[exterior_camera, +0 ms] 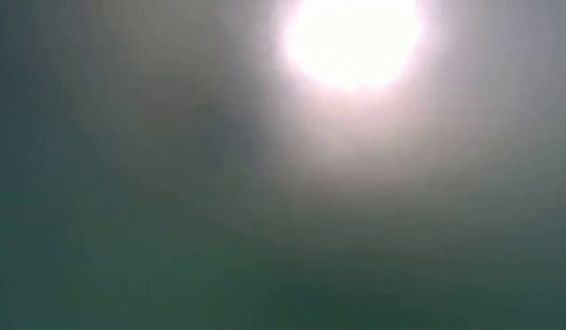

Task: Pick and place pill bottles into a basket
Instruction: Put the white pill bottle into the bin

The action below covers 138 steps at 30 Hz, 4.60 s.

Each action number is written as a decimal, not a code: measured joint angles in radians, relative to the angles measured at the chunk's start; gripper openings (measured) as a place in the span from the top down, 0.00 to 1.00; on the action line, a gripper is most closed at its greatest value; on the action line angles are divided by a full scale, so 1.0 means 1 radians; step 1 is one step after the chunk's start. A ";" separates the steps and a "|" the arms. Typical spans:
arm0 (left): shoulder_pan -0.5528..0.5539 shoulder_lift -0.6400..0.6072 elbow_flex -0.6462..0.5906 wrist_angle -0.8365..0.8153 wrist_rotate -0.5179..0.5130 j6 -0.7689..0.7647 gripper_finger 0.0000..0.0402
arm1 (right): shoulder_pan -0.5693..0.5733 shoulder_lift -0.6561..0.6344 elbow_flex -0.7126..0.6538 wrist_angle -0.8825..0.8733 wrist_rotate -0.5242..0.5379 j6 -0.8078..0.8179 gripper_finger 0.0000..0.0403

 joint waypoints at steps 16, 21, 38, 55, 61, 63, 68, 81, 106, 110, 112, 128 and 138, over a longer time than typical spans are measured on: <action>0.000 0.011 0.000 -0.001 -0.023 -0.025 0.78 | 0.008 0.044 0.000 0.039 -0.021 -0.035 0.44; 0.000 0.029 0.000 0.002 -0.026 -0.033 0.78 | 0.006 0.046 0.000 0.050 -0.040 -0.068 0.60; 0.000 0.066 0.000 0.009 -0.027 -0.052 0.78 | 0.028 0.015 0.000 -0.112 -0.078 -0.169 0.64; 0.000 0.066 0.000 0.006 -0.029 -0.051 0.78 | 0.088 -0.241 0.001 -0.400 -0.091 -0.236 0.64; 0.000 0.066 0.000 -0.003 -0.028 -0.050 0.78 | 0.128 -0.289 0.001 -0.486 -0.207 -0.228 0.64; 0.000 0.066 0.000 -0.004 -0.028 -0.050 0.78 | 0.140 -0.299 0.001 -0.486 -0.281 -0.207 0.64; 0.000 0.066 0.000 -0.006 -0.028 -0.032 0.78 | 0.167 -0.304 0.001 -0.487 -0.364 -0.158 0.64; 0.000 0.101 0.000 -0.006 -0.020 -0.021 0.78 | 0.224 -0.297 -0.001 -0.487 -0.487 0.035 0.64; 0.000 0.131 0.000 0.005 -0.015 -0.022 0.78 | 0.328 -0.069 -0.001 -0.487 -0.855 0.268 0.64; 0.000 0.131 0.000 0.005 -0.015 -0.022 0.78 | 0.328 -0.047 -0.001 -0.487 -0.879 0.307 0.64; 0.000 0.131 0.000 0.005 -0.015 -0.022 0.78 | 0.328 -0.035 -0.001 -0.487 -0.880 0.307 0.64; 0.000 0.131 0.000 0.004 0.031 -0.023 0.78 | 0.328 0.004 -0.001 -0.487 -0.922 0.271 0.64; 0.000 0.131 0.000 0.004 0.031 -0.023 0.78 | 0.328 0.003 -0.001 -0.486 -0.894 0.251 0.54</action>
